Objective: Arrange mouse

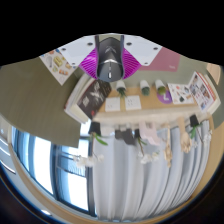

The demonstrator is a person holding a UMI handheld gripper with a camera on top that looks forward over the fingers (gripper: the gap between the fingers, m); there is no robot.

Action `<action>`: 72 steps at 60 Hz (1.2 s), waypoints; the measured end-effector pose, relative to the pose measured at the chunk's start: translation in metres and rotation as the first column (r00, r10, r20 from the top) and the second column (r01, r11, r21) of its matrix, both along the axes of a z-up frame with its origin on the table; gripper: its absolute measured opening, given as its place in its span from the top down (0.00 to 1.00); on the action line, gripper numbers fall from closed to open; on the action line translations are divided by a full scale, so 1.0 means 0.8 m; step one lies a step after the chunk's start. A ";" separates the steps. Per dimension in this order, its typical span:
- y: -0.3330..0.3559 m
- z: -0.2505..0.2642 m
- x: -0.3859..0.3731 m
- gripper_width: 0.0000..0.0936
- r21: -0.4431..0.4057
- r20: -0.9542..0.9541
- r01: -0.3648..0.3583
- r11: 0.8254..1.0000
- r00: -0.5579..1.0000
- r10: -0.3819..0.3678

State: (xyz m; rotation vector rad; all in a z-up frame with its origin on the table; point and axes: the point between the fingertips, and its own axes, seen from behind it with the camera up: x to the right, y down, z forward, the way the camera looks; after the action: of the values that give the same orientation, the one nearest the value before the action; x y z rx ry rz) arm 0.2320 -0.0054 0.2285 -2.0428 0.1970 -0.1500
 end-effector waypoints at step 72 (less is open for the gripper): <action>0.092 -0.179 -0.291 0.09 -0.304 -0.044 -0.147 0.941 0.989 0.141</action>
State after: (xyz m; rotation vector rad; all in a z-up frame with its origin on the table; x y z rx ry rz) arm -0.0007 0.0681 0.0850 -2.3604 0.0372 -0.0698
